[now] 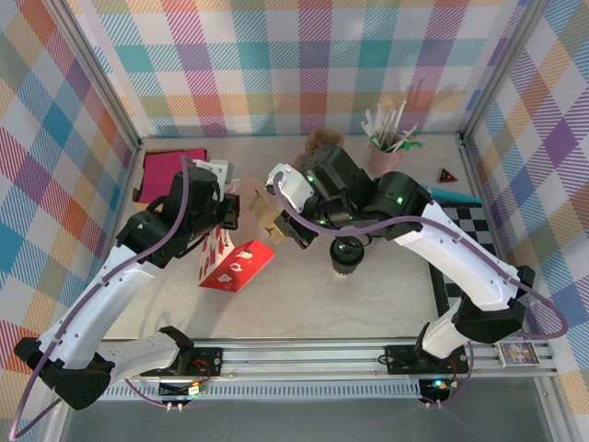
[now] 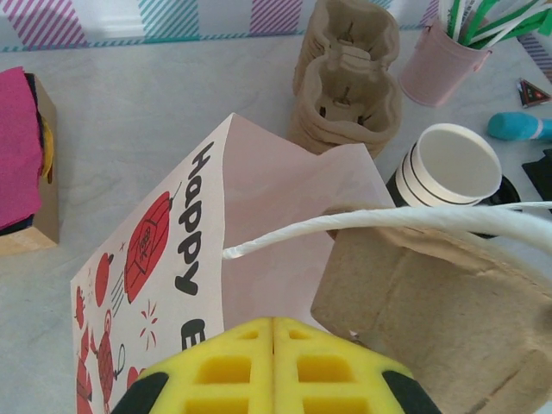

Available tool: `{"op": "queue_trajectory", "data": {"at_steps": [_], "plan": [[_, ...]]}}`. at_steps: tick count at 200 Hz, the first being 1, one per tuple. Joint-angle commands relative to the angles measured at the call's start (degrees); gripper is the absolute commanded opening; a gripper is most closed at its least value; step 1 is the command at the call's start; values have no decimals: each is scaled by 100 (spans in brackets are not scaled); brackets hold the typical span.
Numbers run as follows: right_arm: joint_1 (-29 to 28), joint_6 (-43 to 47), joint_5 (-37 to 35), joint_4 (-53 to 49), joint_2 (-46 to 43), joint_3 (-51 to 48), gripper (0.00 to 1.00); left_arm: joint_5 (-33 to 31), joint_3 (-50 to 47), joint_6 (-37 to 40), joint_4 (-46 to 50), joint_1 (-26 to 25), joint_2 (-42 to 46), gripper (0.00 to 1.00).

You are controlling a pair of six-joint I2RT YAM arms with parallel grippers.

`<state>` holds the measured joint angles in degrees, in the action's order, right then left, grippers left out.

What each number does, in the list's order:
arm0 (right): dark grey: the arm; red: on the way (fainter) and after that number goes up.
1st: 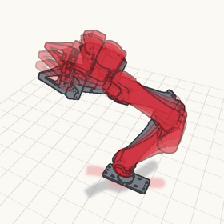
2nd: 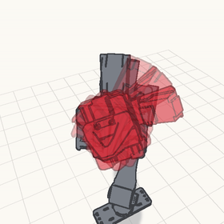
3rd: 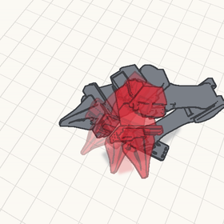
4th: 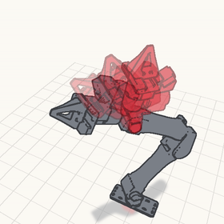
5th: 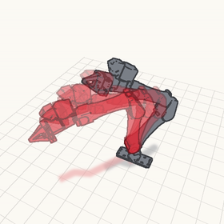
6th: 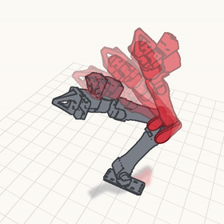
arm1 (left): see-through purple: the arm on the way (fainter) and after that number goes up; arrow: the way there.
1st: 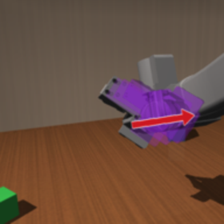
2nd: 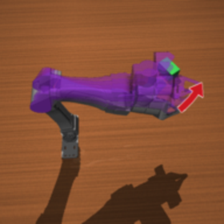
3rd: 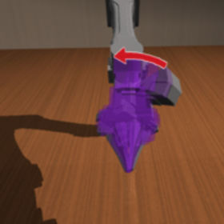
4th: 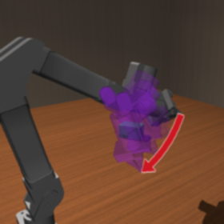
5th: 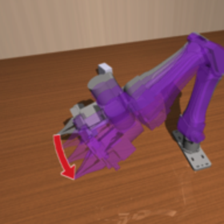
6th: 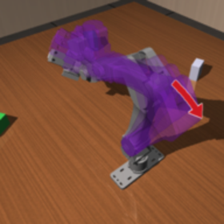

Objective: Pack the takeout coffee

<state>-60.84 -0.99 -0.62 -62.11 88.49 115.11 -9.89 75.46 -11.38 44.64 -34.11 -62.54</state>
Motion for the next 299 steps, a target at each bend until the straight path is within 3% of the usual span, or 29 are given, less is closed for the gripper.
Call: {"op": "queue_trajectory", "data": {"at_steps": [1,150,216,299], "plan": [[-42,121,-41,363,-231,45,6,181,-17,-75,-113,-51,75,0],[-42,1160,-31,1550,-135,-1243,3,856,-49,-31,-360,-49,-59,0],[-77,1638,-505,1669,131,-1315,2,884,-75,-21,-408,-52,-149,0],[-388,2268,-1672,2385,177,-2010,0,936,-94,-91,-499,-52,-232,0]]}}
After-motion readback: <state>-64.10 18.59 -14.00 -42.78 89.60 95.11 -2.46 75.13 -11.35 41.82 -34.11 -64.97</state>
